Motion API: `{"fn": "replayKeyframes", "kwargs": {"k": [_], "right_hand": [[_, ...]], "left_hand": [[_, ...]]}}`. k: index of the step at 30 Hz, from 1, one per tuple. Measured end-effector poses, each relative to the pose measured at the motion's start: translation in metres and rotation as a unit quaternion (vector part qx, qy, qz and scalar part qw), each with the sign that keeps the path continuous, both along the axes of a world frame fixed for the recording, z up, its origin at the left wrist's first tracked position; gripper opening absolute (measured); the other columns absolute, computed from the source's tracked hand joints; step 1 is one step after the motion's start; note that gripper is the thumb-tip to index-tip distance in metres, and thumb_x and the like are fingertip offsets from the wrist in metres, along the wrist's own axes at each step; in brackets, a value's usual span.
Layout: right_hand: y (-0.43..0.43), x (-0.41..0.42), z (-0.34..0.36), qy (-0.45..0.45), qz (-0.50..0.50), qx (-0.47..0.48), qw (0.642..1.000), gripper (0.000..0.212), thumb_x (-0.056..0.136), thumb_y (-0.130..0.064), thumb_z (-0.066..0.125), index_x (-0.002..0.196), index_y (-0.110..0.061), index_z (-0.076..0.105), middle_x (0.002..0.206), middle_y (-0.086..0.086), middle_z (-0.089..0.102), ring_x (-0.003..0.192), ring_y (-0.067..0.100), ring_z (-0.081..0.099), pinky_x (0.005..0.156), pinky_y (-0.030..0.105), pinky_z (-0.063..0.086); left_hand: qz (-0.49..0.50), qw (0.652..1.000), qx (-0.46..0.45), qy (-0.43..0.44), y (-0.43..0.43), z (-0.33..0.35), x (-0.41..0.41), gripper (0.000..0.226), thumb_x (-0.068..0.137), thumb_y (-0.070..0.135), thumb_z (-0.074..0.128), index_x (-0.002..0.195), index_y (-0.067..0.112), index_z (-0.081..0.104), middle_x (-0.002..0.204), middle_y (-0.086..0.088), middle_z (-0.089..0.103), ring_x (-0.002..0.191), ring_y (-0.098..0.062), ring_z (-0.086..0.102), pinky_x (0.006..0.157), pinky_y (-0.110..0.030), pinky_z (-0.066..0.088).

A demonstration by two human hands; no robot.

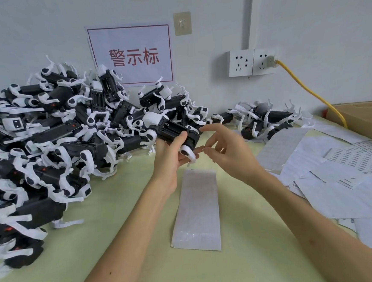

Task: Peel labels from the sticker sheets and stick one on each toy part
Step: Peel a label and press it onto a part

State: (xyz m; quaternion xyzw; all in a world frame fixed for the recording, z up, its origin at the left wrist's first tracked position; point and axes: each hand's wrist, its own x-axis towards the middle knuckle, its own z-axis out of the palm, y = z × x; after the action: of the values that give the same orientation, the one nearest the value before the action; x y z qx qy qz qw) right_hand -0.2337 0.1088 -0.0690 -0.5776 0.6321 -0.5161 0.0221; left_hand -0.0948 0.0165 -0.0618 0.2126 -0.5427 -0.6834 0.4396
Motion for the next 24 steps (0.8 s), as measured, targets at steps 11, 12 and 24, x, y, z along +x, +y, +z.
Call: {"fn": "replayKeyframes", "kwargs": {"k": [11, 12, 24], "right_hand": [[-0.0061, 0.005, -0.0031, -0.217, -0.096, 0.037, 0.971, 0.049, 0.091, -0.033, 0.075, 0.132, -0.023, 0.052, 0.108, -0.006, 0.067, 0.07, 0.012, 0.069, 0.071, 0.028, 0.054], [-0.0051, 0.0034, -0.0027, -0.286, -0.069, 0.057, 0.954, 0.036, 0.092, -0.032, 0.074, 0.122, -0.019, 0.061, 0.106, -0.002, 0.07, 0.068, 0.01, 0.07, 0.069, 0.026, 0.054], [-0.0049, 0.0037, -0.0025, -0.51, 0.075, 0.042, 0.856, 0.009, 0.094, -0.015, 0.066, 0.098, -0.013, 0.074, 0.08, -0.001, 0.069, 0.061, 0.013, 0.061, 0.065, 0.025, 0.048]], "left_hand": [[-0.027, 0.999, -0.013, 0.037, 0.0057, 0.0004, -0.002, 0.036, 0.105, 0.013, 0.054, 0.136, -0.001, 0.042, 0.101, -0.028, 0.059, 0.102, -0.041, 0.073, 0.088, -0.045, 0.059], [-0.027, 0.999, -0.008, 0.047, 0.0061, 0.0003, -0.0021, 0.036, 0.106, 0.013, 0.053, 0.136, -0.003, 0.042, 0.099, -0.026, 0.059, 0.102, -0.041, 0.073, 0.089, -0.045, 0.059], [-0.016, 0.998, -0.004, 0.062, 0.0072, 0.001, -0.0021, 0.041, 0.106, 0.014, 0.052, 0.138, -0.009, 0.039, 0.084, -0.03, 0.056, 0.106, -0.045, 0.071, 0.096, -0.048, 0.058]]}}
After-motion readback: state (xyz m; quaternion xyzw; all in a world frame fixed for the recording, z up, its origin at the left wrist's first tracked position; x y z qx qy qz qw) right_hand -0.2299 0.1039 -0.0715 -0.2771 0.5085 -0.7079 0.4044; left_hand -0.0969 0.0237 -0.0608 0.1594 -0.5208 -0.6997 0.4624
